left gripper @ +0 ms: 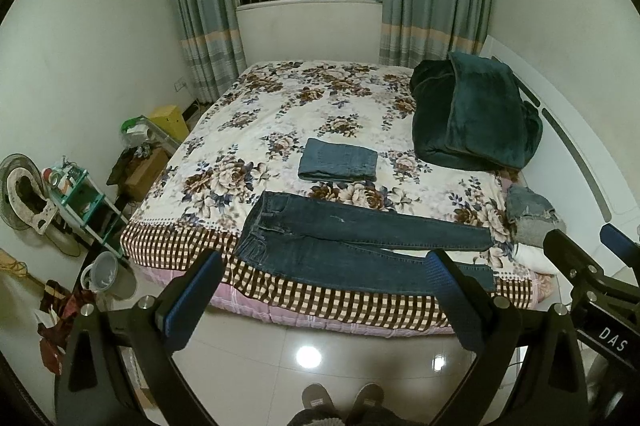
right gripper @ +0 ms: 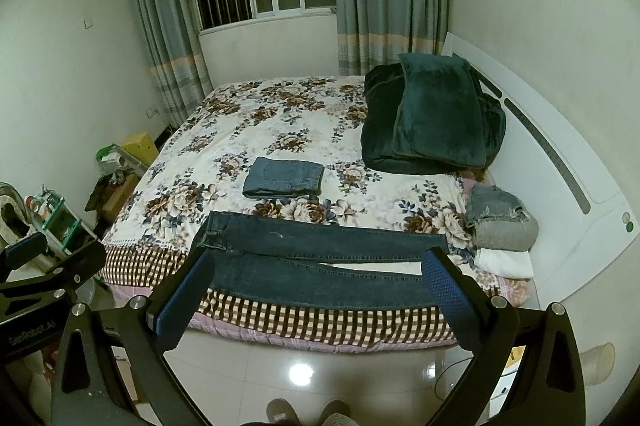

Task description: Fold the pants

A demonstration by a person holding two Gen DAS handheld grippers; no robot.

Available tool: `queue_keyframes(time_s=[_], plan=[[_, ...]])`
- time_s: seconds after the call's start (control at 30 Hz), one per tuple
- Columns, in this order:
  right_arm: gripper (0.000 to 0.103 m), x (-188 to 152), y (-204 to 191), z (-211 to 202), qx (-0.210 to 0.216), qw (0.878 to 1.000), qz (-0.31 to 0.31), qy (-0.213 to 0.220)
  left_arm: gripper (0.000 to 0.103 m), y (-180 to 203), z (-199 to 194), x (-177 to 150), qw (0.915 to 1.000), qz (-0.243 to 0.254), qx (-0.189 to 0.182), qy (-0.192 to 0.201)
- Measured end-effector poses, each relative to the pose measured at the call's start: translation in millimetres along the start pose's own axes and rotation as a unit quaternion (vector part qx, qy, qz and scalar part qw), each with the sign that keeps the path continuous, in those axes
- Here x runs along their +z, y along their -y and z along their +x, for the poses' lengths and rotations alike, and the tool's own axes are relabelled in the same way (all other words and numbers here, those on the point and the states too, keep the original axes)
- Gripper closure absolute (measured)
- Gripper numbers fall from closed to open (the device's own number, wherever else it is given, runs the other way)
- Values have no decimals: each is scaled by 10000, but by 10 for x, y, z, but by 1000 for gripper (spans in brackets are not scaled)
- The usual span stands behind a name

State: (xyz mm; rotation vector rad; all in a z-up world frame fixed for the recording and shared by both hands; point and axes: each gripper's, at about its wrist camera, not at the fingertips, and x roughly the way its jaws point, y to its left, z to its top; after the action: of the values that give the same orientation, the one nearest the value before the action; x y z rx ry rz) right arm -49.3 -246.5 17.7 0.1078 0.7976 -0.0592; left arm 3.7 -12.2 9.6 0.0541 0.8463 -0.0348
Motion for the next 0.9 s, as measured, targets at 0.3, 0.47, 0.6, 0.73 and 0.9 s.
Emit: queue_keyframes(time_s=[0.3,0.47,0.6,0.73,0.9], plan=[[0,30,15,-4,-11,10000,3,16,0,87,-107,84,10000,14,-25,-5],[0,34,11,-2,-19,10000,1,2,0,127,-128,108,10000,14,-40,-10],[0,2,7,-15,-22,10000,-13,25,0,143,-148,99,10000,1,-44,12],[0,-20,10,-11,-21,10000,-17,37,0,148,-155,108,10000,0,-48,14],[0,-15,17,-25,-17,10000,-22,39,0,149,-185,128,10000,14,-71,9]])
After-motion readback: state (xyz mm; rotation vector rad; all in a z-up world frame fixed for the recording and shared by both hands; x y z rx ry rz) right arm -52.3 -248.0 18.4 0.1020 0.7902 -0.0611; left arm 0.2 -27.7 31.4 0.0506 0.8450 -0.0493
